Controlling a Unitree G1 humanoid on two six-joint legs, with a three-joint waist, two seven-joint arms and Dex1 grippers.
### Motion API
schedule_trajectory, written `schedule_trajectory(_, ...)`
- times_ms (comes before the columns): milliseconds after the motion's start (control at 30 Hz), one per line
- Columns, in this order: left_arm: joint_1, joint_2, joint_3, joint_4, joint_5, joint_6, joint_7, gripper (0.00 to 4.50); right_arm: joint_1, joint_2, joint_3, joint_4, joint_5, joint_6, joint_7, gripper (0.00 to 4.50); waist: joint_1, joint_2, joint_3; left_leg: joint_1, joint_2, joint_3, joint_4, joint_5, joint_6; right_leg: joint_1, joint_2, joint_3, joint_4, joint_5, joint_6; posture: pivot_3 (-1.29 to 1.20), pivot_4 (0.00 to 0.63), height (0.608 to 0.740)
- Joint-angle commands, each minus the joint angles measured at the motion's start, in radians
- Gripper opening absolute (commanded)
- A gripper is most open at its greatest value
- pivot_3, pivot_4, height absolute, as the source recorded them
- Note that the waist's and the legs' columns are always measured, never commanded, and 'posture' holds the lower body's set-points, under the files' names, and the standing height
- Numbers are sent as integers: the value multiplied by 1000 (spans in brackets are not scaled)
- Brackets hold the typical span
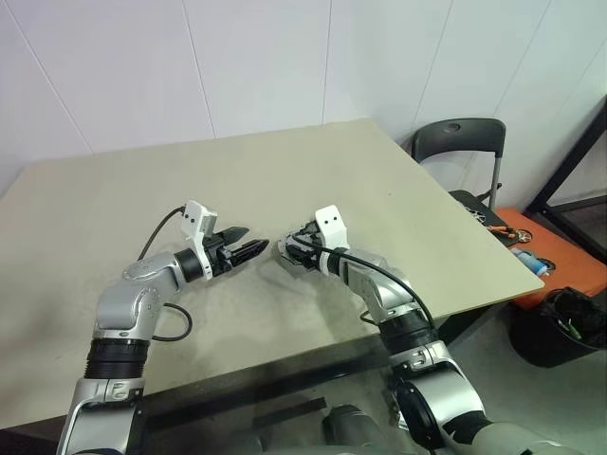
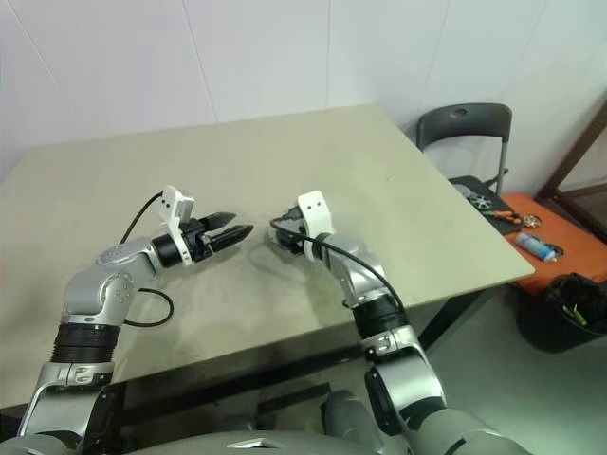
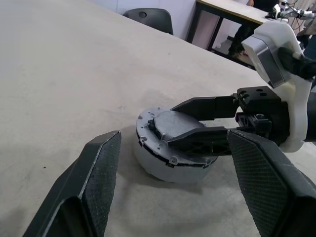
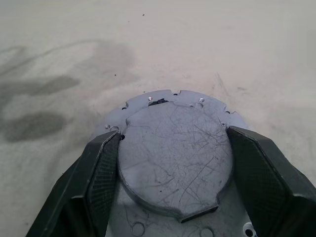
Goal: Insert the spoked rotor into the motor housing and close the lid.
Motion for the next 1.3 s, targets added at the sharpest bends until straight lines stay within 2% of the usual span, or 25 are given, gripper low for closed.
schedule_trajectory(33, 4, 3, 16, -34, -12, -13, 0, 3642, 11, 7, 40, 50, -33, -31, -8, 3042, -1, 0, 0, 0, 0, 0, 0, 0, 0, 0, 0, 0, 0, 0, 0, 0, 0, 740)
schedule_trajectory(333, 2, 0, 17, -30, -8, -23, 7, 3642, 19, 29, 58, 131, -69, -81, -17, 3042, -3, -1, 0, 3, 0, 0, 0, 0, 0, 4, 0, 0, 1, 0, -1, 0, 0, 740)
schedule_trajectory(433, -34, -16, 13, 24, 20, -65, 27, 3642, 21, 15, 66, 131, -76, -72, 1, 3042, -3, -1, 0, 3, 0, 0, 0, 0, 0, 4, 0, 0, 1, 0, -1, 0, 0, 740)
schedule_trajectory(567, -213, -65, 10, 290, 129, -207, 139, 3642, 11, -2, 53, 129, -65, -54, 21, 3042, 4, -1, -1, 4, 0, 0, 1, 0, 0, 3, 0, 0, 1, 0, -1, 0, 0, 740)
schedule_trajectory(667, -338, -89, 19, 475, 154, -266, 152, 3642, 6, -14, 50, 129, -63, -47, 33, 3042, 0, -1, -1, 4, 0, 0, 1, 0, 0, 4, 0, 0, -1, 0, -1, 0, 0, 740)
schedule_trajectory(733, -395, -101, -6, 565, 169, -292, 100, 3642, 2, -21, 47, 120, -60, -39, 43, 3042, -4, -1, -1, 3, 0, 0, -1, 0, 0, 4, 0, 0, -4, 0, -1, 0, 0, 740)
schedule_trajectory(867, -464, -133, -91, 737, 206, -324, -124, 3642, -5, -32, 49, 85, -53, -17, 71, 3042, -1, -1, -1, 1, 0, 0, -2, 0, 0, 3, 0, 0, -6, 2, 3, 0, 0, 740)
schedule_trajectory(967, -494, -144, -124, 831, 237, -341, -223, 3017, -2, -32, 40, 69, -51, -8, 65, 3042, -2, -1, -1, 0, 0, 0, -2, 0, 0, 2, 0, 0, -7, 2, 2, 0, 0, 740)
schedule_trajectory(1067, -512, -148, -146, 881, 260, -341, -309, 2029, 9, -30, 33, 42, -45, 6, 58, 3042, 0, -1, -1, -1, 0, 0, -3, 0, 0, 1, 0, -1, -6, 2, 3, 0, 0, 740)
schedule_trajectory(1233, -560, -172, -157, 977, 318, -406, -297, 278, 42, -35, 28, -6, -43, 22, 49, 3042, 5, -1, -1, -2, 0, -1, -3, 0, 0, 1, -1, -1, -8, 2, 3, 0, 0, 740)
schedule_trajectory(1267, -571, -180, -150, 991, 321, -414, -287, 28, 48, -35, 25, -13, -43, 24, 44, 3042, 6, -1, -1, -2, 0, -1, -3, 0, 0, 1, -1, -1, -9, 2, 3, 0, 0, 740)
schedule_trajectory(1300, -582, -191, -141, 1003, 319, -416, -281, 28, 54, -35, 20, -21, -42, 28, 38, 3042, 7, -1, -1, -2, 0, -1, -3, 0, 0, 1, -1, -1, -9, 2, 3, 0, 0, 740)
